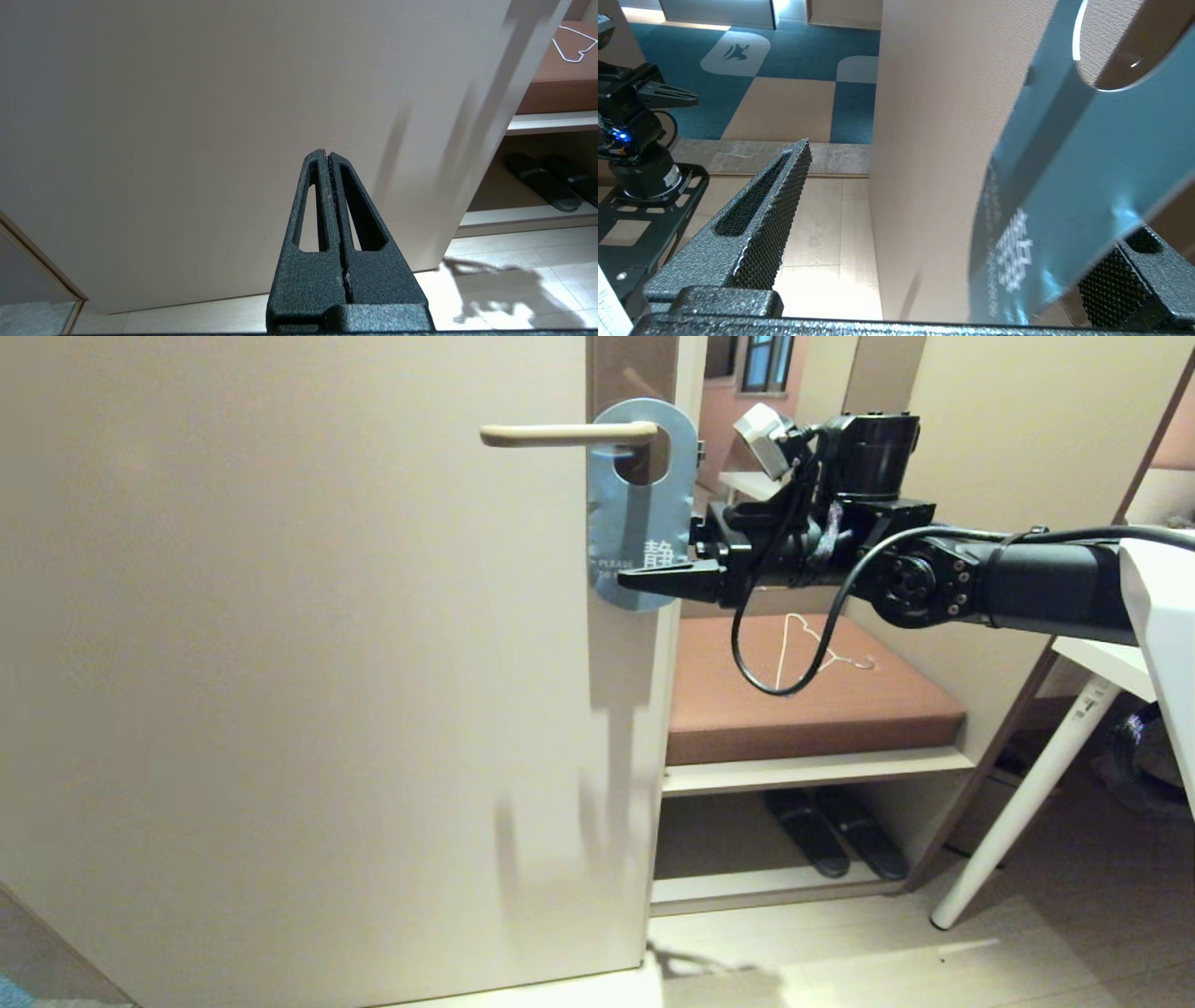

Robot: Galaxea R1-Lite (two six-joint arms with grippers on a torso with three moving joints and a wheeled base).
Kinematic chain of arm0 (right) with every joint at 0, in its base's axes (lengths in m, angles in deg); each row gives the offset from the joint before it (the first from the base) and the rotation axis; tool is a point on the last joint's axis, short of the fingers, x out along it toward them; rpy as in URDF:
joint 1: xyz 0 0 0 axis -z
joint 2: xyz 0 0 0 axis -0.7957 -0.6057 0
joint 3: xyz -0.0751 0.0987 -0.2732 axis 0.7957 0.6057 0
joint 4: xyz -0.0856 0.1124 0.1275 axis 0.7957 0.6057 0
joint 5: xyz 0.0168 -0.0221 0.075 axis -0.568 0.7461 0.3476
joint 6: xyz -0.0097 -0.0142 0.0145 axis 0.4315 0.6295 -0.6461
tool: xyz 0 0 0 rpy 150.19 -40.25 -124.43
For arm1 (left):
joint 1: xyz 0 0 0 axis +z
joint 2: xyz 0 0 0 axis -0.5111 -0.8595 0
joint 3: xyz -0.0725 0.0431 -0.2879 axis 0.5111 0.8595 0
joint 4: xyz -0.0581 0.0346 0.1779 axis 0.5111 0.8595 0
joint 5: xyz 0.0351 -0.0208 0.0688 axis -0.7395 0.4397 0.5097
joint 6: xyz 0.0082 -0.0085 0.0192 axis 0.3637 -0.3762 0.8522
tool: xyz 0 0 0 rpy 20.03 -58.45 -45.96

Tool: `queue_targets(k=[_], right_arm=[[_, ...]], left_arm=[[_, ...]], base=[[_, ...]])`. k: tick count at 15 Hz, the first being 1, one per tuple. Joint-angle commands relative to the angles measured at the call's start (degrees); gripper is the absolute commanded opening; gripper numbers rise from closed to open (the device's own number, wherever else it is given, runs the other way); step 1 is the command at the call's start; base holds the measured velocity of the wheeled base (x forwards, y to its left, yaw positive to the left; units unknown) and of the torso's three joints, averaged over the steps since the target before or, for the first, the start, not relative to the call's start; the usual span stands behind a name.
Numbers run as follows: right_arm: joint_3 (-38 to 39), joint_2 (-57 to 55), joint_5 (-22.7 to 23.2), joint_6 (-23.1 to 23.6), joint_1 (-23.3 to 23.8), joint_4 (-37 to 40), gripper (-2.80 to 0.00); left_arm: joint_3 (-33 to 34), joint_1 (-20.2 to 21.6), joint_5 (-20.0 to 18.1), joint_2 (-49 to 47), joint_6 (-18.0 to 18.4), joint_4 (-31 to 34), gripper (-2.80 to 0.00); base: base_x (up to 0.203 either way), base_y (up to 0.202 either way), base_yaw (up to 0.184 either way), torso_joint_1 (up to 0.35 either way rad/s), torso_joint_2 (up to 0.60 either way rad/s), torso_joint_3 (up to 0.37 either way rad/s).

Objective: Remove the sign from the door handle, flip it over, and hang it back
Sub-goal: Take down the sign

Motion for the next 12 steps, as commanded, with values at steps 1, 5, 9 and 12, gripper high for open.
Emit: queue_targets(k=[1,5,9,12], right_arm=[[0.00,0.01,0.37,0.06,-0.02,-0.11,0.00],[0.18,0.19,0.28,0.15,-0.02,-0.03,-2.80],[0.26,0.52,0.11,0.30,0.73,-0.11,-2.80],[0.44,0.89,0.01,0.41,1.74,-0.11,-2.80]], left_arm=[[0.00,0.01,0.04,-0.07,-0.04,-0.02,-2.80],[0.00,0.01,0.04,-0.07,-0.04,-0.02,-2.80],[0.00,0.01,0.04,-0.07,-0.04,-0.02,-2.80],[0.00,0.01,0.04,-0.07,-0.04,-0.02,-2.80]], base=[[0.000,0.000,0.000,0.000,0.00,0.000],[0.000,0.000,0.000,0.000,0.00,0.000],[0.000,0.000,0.000,0.000,0.00,0.000],[0.000,0.000,0.000,0.000,0.00,0.000]])
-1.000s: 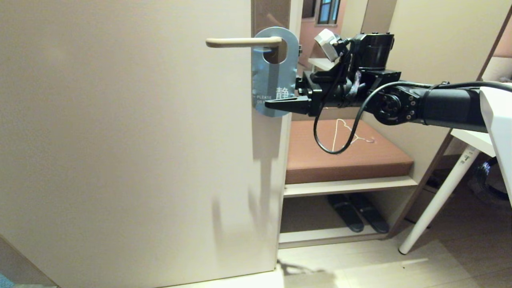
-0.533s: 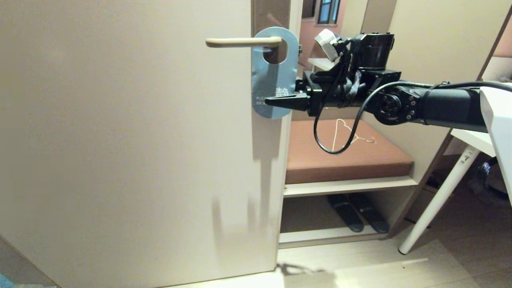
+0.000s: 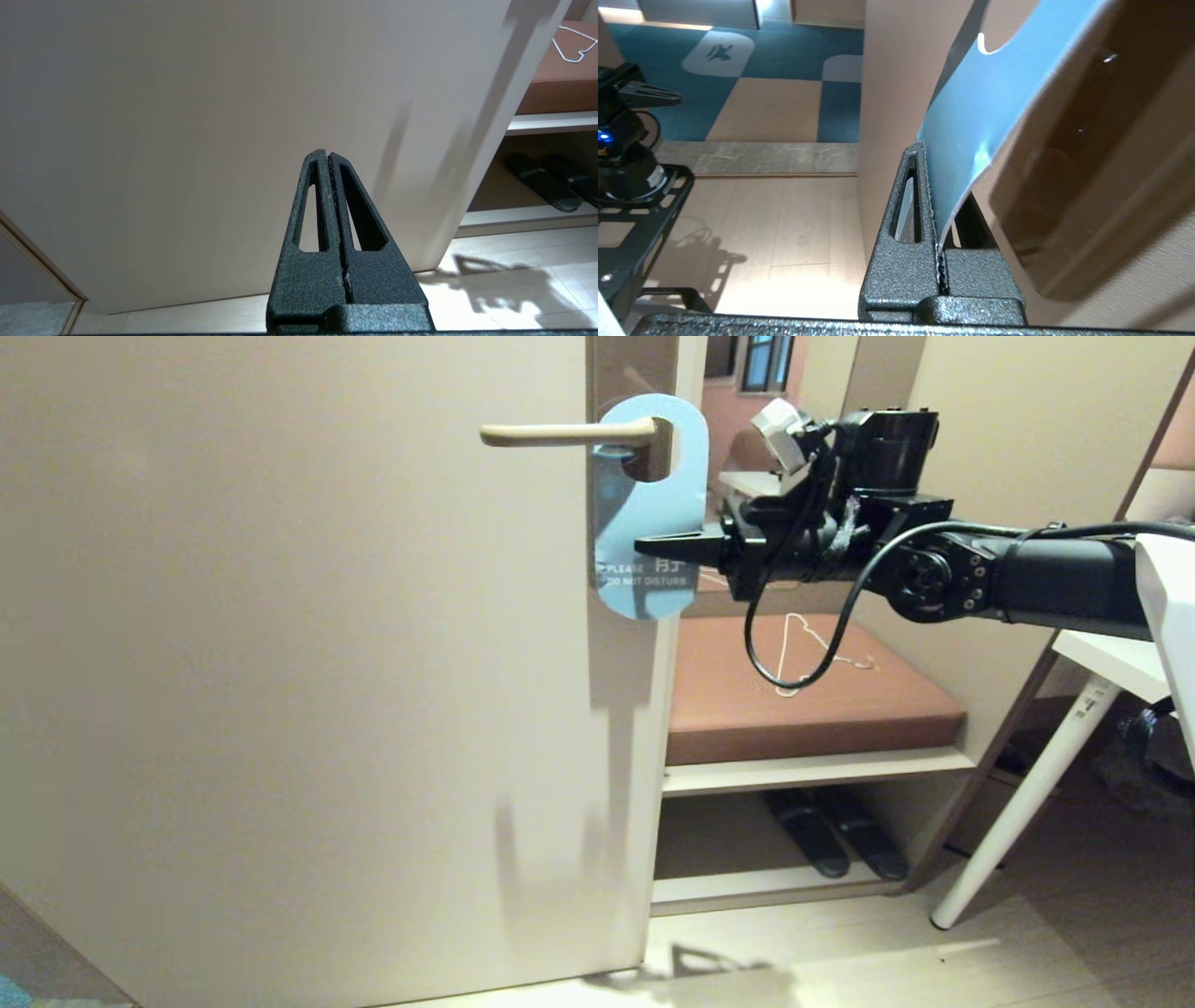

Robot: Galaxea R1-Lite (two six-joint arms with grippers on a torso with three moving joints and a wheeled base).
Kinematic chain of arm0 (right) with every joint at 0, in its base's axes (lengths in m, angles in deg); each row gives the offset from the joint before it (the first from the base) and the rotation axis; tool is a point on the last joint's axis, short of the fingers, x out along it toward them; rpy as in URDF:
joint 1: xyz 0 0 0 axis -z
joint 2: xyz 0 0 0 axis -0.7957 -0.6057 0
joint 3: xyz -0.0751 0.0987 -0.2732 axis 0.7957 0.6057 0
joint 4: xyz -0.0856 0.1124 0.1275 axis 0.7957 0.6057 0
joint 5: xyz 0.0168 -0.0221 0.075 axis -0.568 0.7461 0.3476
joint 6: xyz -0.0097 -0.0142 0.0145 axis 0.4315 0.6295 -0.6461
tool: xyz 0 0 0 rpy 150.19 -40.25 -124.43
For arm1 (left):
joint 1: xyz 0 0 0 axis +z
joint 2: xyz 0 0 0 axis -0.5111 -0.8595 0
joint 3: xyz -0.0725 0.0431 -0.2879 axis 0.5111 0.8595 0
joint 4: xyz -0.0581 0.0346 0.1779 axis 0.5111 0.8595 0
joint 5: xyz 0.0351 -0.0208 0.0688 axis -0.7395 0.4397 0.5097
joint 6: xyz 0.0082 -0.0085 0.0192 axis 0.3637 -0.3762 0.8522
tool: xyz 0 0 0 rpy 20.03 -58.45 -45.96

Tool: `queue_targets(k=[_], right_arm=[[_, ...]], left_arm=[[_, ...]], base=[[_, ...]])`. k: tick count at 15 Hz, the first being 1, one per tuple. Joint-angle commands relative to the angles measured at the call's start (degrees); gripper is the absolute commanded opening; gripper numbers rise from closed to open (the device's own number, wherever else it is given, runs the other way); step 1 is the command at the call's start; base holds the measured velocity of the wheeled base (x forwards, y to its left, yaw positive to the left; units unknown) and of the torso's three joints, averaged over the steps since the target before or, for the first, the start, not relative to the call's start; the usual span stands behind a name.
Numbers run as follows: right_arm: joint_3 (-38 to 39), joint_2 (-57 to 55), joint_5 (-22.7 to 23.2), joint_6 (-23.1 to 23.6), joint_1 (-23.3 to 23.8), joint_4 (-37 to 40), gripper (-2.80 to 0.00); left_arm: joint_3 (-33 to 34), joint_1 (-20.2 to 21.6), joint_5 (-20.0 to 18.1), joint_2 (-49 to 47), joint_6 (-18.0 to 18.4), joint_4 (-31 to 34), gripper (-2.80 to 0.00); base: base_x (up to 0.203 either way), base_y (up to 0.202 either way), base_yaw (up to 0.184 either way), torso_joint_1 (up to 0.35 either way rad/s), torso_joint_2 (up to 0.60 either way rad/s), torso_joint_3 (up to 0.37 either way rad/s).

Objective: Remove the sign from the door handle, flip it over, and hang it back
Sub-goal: Take down the sign

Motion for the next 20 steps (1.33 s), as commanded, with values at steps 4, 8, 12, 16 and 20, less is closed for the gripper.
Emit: queue_targets(k=[4,8,12,16,20], right_arm=[[0.10,0.28,-2.17,0.23,0.85,-0.17,-2.80],[0.18,0.37,-3.61,0.26,-0.15,-1.02,-2.80],[0.19,0.37,-6.37,0.26,-2.23,-2.99,-2.80],[0.42,1.23,-6.81,0.26,-3.28,-2.99,-2.80],[0.77,2.30,-8.07,0.26,-4.15,-3.04,-2.80]], left_arm=[[0.00,0.01,0.04,-0.07,-0.02,-0.02,-2.80],[0.00,0.01,0.04,-0.07,-0.02,-0.02,-2.80],[0.00,-0.05,0.04,-0.07,-0.02,-0.02,-2.80],[0.00,0.01,0.04,-0.07,-0.02,-0.02,-2.80],[0.00,0.01,0.04,-0.07,-0.02,-0.02,-2.80]], base=[[0.000,0.000,0.000,0.000,0.00,0.000],[0.000,0.000,0.000,0.000,0.00,0.000],[0.000,0.000,0.000,0.000,0.00,0.000],[0.000,0.000,0.000,0.000,0.00,0.000],[0.000,0.000,0.000,0.000,0.00,0.000]])
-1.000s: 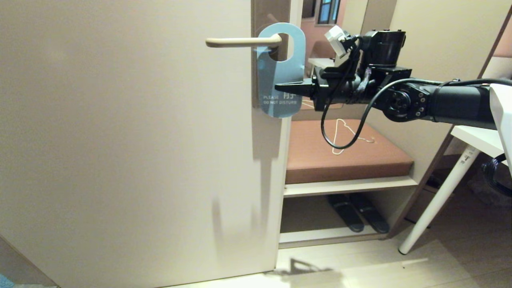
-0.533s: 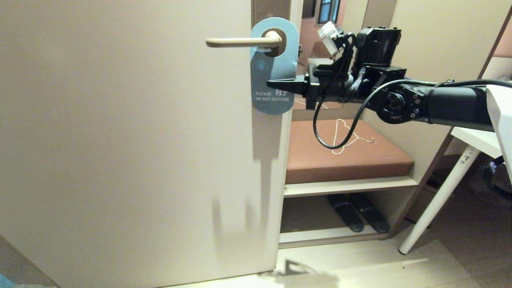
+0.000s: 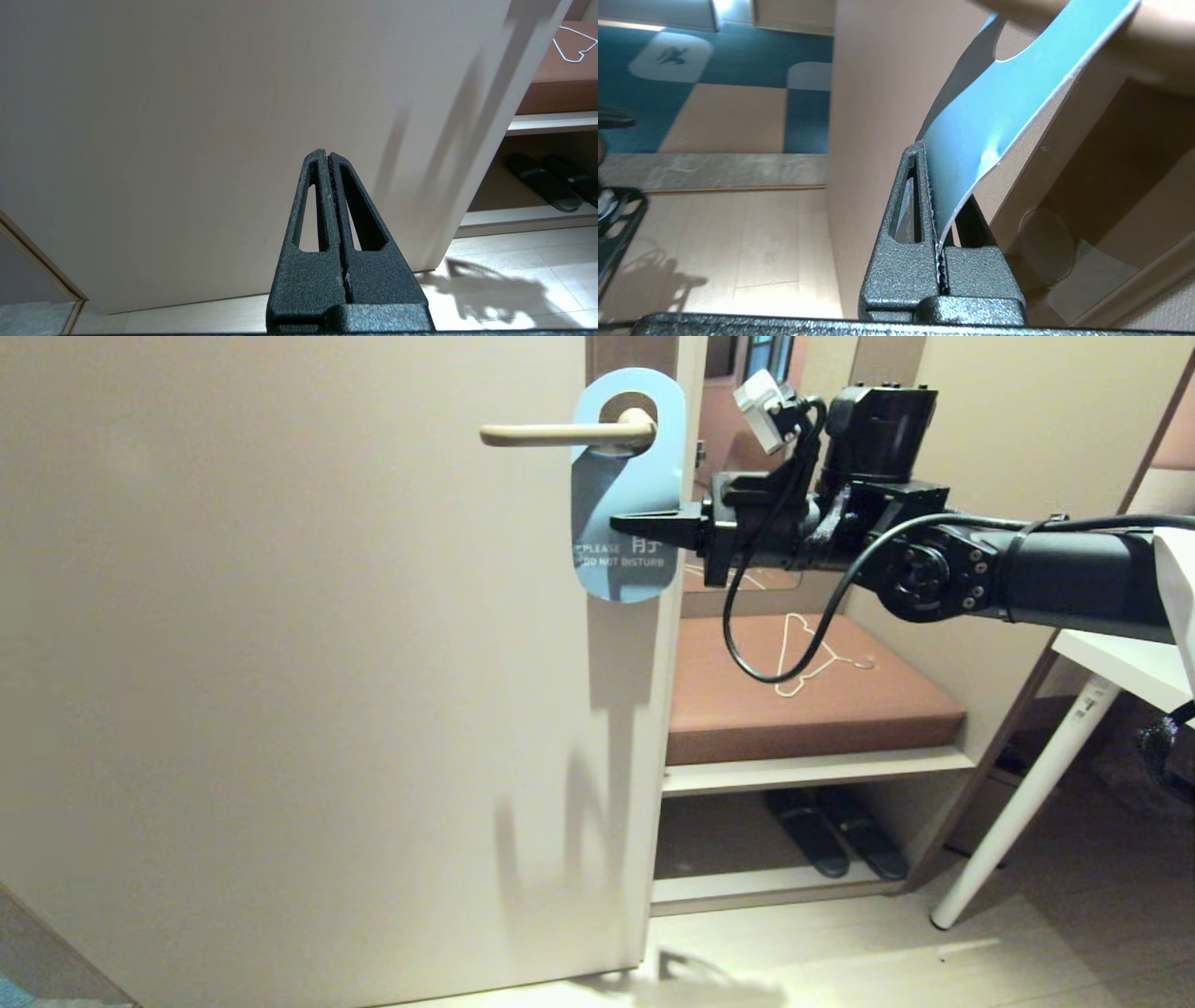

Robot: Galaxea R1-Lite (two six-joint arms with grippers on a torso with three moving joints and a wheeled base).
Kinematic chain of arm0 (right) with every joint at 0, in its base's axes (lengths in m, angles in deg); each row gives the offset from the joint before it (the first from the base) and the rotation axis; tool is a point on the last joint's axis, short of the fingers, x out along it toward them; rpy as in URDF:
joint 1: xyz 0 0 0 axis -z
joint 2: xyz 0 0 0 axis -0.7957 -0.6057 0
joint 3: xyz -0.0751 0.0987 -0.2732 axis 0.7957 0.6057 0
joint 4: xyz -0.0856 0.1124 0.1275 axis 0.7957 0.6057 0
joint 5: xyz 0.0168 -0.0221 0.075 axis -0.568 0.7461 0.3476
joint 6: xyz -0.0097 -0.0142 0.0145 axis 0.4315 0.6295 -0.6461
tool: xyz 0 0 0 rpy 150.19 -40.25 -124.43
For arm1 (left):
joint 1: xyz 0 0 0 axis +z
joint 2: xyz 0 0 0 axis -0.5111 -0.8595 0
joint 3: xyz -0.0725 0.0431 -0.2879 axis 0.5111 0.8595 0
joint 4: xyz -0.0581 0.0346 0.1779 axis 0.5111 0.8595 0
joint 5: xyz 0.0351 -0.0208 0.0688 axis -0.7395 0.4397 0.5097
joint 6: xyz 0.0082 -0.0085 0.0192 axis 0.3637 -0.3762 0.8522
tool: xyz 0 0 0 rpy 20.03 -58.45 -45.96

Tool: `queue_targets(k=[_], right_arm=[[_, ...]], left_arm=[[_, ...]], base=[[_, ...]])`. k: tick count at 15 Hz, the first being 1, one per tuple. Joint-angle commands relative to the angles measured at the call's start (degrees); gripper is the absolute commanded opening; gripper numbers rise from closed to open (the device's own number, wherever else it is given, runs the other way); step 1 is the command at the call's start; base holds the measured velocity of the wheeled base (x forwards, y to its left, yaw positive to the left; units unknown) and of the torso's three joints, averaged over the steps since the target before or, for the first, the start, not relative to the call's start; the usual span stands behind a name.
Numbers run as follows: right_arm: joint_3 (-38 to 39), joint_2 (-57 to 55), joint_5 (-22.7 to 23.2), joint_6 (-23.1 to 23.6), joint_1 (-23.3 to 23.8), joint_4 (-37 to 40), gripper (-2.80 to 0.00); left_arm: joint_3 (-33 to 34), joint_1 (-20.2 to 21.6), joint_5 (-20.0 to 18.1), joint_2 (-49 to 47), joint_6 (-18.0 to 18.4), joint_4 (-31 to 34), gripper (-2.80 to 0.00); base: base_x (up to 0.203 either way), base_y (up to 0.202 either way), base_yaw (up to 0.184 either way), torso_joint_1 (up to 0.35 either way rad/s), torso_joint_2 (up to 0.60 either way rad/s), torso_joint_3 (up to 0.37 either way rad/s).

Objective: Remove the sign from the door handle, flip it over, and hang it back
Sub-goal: Take down the sign

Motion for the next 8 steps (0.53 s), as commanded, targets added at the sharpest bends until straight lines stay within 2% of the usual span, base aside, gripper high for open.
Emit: queue_targets(k=[1,5,8], right_arm=[[0.17,0.49,-1.03,0.06,-0.69,-0.24,-2.80],[1.47,-0.12,-10.56,0.04,-3.97,-5.54,-2.80],[2.53,0.14,-14.21,-0.03,-4.80,-5.96,-2.80]], left_arm=[[0.00,0.01,0.02,-0.07,-0.05,-0.01,-2.80],[0.00,0.01,0.02,-0.07,-0.05,-0.01,-2.80],[0.00,0.01,0.02,-0.07,-0.05,-0.01,-2.80]], base=[[0.000,0.000,0.000,0.000,0.00,0.000],[0.000,0.000,0.000,0.000,0.00,0.000],[0.000,0.000,0.000,0.000,0.00,0.000]])
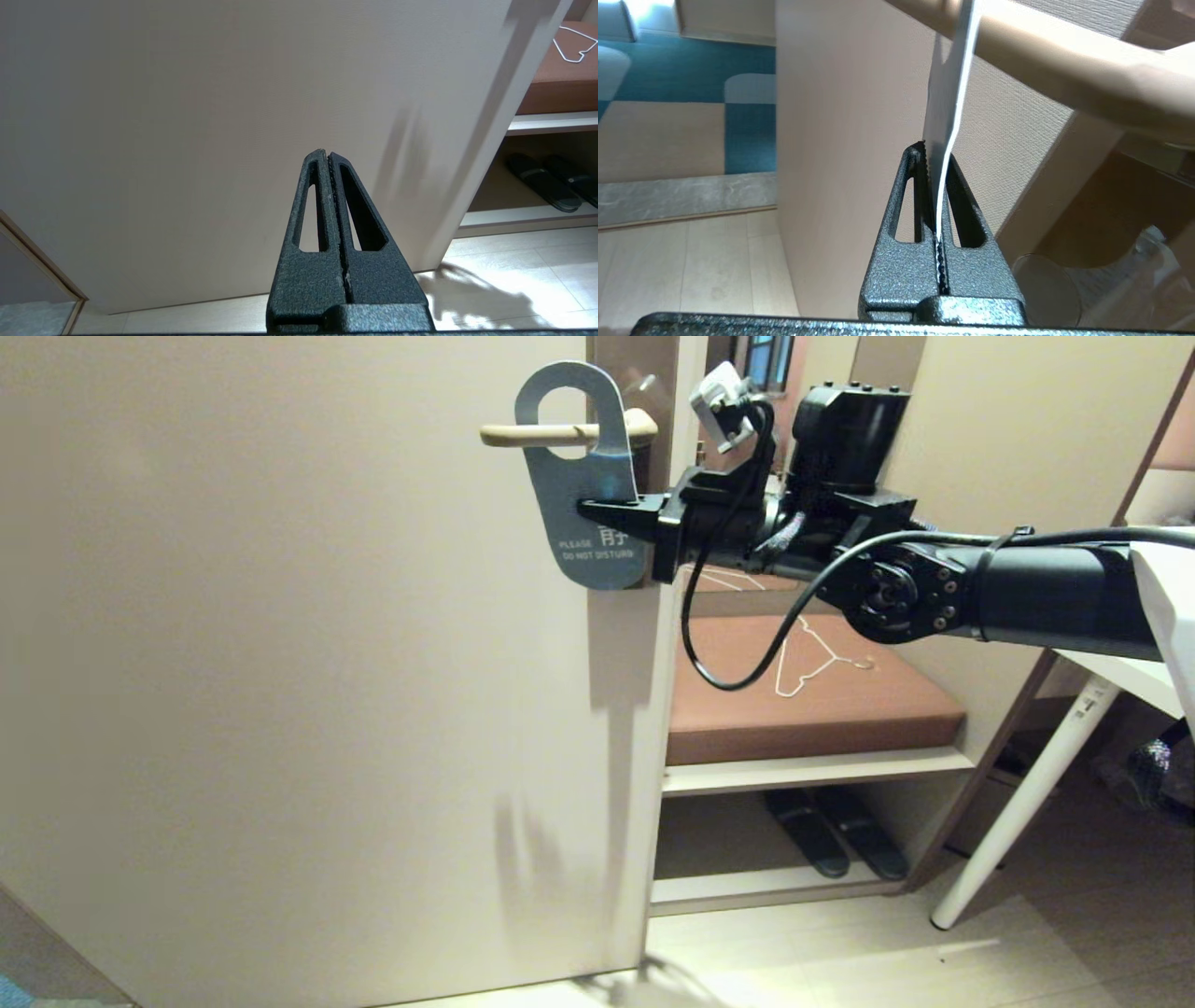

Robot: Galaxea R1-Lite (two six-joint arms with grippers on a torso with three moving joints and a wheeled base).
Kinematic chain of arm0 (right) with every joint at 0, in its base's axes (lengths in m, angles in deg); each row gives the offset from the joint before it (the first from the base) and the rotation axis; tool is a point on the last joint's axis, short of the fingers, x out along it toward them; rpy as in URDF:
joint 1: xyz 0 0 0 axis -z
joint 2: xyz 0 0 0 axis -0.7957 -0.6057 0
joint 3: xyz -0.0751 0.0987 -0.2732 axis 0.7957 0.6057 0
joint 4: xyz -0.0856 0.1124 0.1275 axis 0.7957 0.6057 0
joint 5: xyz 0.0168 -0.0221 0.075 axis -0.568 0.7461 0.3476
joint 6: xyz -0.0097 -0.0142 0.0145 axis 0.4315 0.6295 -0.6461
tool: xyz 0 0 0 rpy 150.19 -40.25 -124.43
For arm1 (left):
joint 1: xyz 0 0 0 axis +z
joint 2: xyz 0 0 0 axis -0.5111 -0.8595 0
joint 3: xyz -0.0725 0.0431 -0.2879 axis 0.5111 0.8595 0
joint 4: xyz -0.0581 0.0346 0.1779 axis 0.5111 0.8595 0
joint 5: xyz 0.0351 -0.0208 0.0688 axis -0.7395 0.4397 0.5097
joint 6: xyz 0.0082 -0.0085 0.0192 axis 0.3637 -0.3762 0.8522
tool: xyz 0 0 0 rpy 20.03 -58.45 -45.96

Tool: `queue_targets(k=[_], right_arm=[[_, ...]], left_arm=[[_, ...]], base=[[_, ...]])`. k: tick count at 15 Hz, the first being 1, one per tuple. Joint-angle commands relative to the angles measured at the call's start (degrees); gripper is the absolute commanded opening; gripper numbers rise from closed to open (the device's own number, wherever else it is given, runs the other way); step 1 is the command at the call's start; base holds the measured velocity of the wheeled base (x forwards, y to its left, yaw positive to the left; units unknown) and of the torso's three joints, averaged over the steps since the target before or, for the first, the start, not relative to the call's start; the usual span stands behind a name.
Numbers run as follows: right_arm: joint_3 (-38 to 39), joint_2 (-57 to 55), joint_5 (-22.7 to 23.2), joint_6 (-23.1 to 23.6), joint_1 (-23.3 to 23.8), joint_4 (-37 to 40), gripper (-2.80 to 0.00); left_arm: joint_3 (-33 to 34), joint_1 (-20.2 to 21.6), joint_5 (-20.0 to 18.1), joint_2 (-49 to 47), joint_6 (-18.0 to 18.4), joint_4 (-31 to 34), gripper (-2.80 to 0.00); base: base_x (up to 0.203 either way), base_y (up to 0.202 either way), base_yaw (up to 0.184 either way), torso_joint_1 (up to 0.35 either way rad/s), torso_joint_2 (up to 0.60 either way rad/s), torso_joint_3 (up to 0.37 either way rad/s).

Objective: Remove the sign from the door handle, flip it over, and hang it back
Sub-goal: Take down the sign

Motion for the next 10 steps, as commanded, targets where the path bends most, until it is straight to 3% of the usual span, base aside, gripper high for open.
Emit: queue_targets(k=[1,3,8,10], right_arm=[[0.18,0.10,-0.53,0.03,-0.30,-0.11,-2.80],[0.15,0.10,-3.37,0.03,-0.65,-0.24,-2.80],[2.40,-0.16,-15.76,0.03,-3.46,-6.01,-2.80],[4.35,-0.03,-17.54,-0.05,-4.46,-8.23,-2.80]], left_arm=[[0.00,0.01,0.02,-0.07,-0.05,0.01,-2.80],[0.00,0.01,0.02,-0.07,-0.05,0.01,-2.80],[0.00,0.00,0.02,-0.07,-0.05,0.01,-2.80],[0.00,-0.04,0.02,-0.07,-0.05,0.01,-2.80]], base=[[0.000,0.000,0.000,0.000,0.00,0.000],[0.000,0.000,0.000,0.000,0.00,0.000],[0.000,0.000,0.000,0.000,0.00,0.000],[0.000,0.000,0.000,0.000,0.00,0.000]])
